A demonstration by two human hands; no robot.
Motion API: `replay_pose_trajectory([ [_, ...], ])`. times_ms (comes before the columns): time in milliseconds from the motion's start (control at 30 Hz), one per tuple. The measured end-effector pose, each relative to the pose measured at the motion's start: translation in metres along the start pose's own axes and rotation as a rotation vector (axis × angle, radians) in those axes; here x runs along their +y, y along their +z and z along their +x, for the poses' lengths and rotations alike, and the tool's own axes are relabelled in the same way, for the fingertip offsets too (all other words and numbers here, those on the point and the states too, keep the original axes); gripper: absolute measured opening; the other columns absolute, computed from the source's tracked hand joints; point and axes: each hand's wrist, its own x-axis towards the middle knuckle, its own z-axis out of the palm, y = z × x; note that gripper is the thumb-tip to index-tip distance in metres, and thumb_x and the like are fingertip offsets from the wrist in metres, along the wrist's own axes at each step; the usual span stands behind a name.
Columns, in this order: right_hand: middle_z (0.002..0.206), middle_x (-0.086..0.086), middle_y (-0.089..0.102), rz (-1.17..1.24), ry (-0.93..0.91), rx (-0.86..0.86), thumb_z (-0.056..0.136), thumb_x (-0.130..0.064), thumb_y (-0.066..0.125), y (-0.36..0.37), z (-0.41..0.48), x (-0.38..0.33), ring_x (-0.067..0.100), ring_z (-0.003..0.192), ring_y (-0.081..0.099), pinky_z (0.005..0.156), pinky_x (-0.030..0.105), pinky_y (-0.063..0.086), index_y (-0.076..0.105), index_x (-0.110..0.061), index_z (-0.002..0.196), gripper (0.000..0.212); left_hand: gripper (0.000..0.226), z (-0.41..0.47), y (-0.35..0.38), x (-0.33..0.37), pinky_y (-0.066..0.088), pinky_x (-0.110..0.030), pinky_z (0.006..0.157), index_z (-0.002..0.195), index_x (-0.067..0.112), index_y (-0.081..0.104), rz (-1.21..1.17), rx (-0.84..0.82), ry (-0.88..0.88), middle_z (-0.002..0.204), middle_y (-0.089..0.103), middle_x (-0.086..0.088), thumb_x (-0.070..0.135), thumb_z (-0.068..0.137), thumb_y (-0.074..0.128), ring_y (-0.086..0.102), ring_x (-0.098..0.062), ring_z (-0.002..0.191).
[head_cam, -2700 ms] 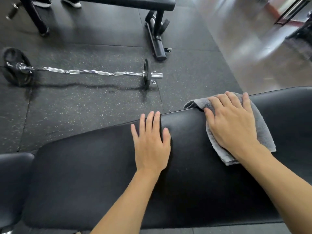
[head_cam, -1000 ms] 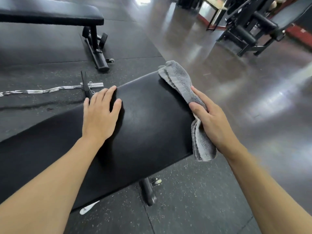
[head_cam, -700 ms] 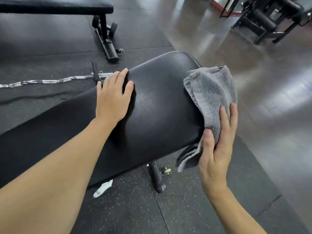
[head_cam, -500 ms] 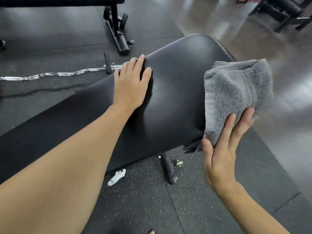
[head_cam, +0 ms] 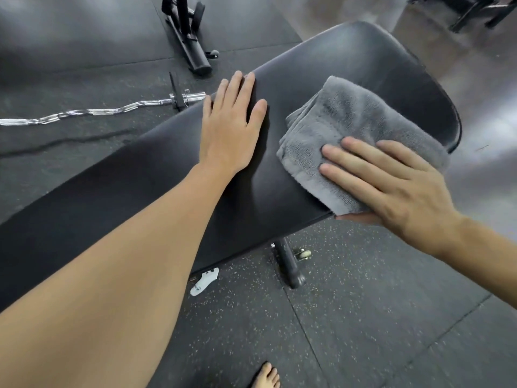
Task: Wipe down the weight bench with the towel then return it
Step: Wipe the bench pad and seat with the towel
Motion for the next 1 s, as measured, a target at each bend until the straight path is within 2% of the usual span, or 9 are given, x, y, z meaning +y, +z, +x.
replay_pose_trajectory([
  [233,0.158,0.010,0.047,-0.015,0.015,-0.047,0.105,-0.049,0.032,0.001,0.028,-0.060,0.032,0.144,0.048,0.112,0.044,0.036,0.047,-0.008,0.152,0.064,0.055,0.000,0.000,-0.002,0.005,-0.041,0.127,0.162,0.025,0.026,-0.008,0.014,0.015,0.171,0.020,0.001,0.041,0.109,0.029,0.013,-0.019,0.159],
  [300,0.162,0.011,0.041,0.003,-0.005,-0.107,0.102,-0.053,0.041,0.000,0.030,-0.064,0.033,0.148,0.041,0.117,0.045,0.031,0.041,-0.010,0.156,0.069,0.054,-0.001,-0.002,-0.003,0.005,-0.040,0.126,0.161,0.024,0.028,-0.028,0.016,0.019,0.171,0.022,0.000,0.039,0.109,0.032,0.014,-0.019,0.158],
  [400,0.171,0.009,0.022,0.010,-0.022,-0.246,0.083,-0.068,0.064,-0.010,0.025,-0.044,0.035,0.157,0.018,0.126,0.051,0.017,0.024,-0.024,0.163,0.100,0.054,-0.006,-0.006,-0.007,0.005,-0.040,0.127,0.160,0.021,0.030,-0.054,0.009,0.065,0.170,0.023,-0.001,0.038,0.109,0.033,0.015,-0.020,0.158],
  [467,0.172,0.010,0.019,0.018,-0.032,-0.281,0.076,-0.060,0.072,-0.014,0.029,-0.033,0.037,0.157,0.018,0.126,0.054,0.016,0.019,-0.028,0.164,0.108,0.054,-0.015,-0.008,-0.013,0.007,-0.041,0.128,0.160,0.021,0.031,-0.062,0.015,0.087,0.170,0.025,-0.001,0.036,0.109,0.034,0.016,-0.019,0.158],
  [567,0.170,0.013,0.024,-0.007,-0.024,-0.271,0.081,-0.031,0.082,-0.013,0.037,-0.042,0.040,0.154,0.027,0.124,0.052,0.018,0.024,-0.022,0.163,0.100,0.052,-0.035,-0.013,-0.022,0.009,-0.041,0.128,0.159,0.020,0.034,-0.076,0.030,0.094,0.169,0.026,0.001,0.034,0.109,0.036,0.017,-0.017,0.158],
  [633,0.168,0.015,0.026,-0.018,-0.015,-0.251,0.082,-0.021,0.082,-0.010,0.039,-0.053,0.041,0.153,0.029,0.123,0.051,0.018,0.027,-0.016,0.162,0.098,0.052,-0.053,-0.017,-0.030,0.009,-0.043,0.128,0.159,0.020,0.035,-0.093,0.025,0.077,0.169,0.026,0.001,0.033,0.108,0.038,0.017,-0.016,0.158],
  [833,0.168,0.017,0.027,0.036,-0.076,-0.237,0.078,-0.021,0.087,0.001,0.052,-0.087,0.042,0.152,0.031,0.122,0.052,0.021,0.028,-0.010,0.161,0.103,0.050,-0.142,-0.039,-0.095,0.012,-0.052,0.127,0.153,0.018,0.045,-0.170,0.119,-0.091,0.168,0.027,0.003,0.033,0.105,0.045,0.019,-0.019,0.157],
  [933,0.170,0.015,0.024,0.041,-0.089,-0.259,0.083,-0.012,0.083,0.004,0.056,-0.097,0.040,0.153,0.028,0.123,0.053,0.020,0.024,-0.011,0.163,0.099,0.052,-0.199,-0.053,-0.161,0.008,-0.055,0.127,0.158,0.021,0.036,-0.129,0.048,-0.280,0.171,0.020,0.006,0.033,0.108,0.042,0.011,-0.018,0.159],
  [1000,0.170,0.013,0.023,0.056,-0.097,-0.260,0.091,-0.013,0.070,0.005,0.057,-0.103,0.040,0.154,0.027,0.124,0.051,0.017,0.022,-0.012,0.163,0.086,0.055,-0.225,-0.059,-0.192,0.000,-0.051,0.128,0.161,0.022,0.027,-0.092,-0.003,-0.313,0.172,0.013,0.008,0.036,0.109,0.036,0.004,-0.013,0.160],
])
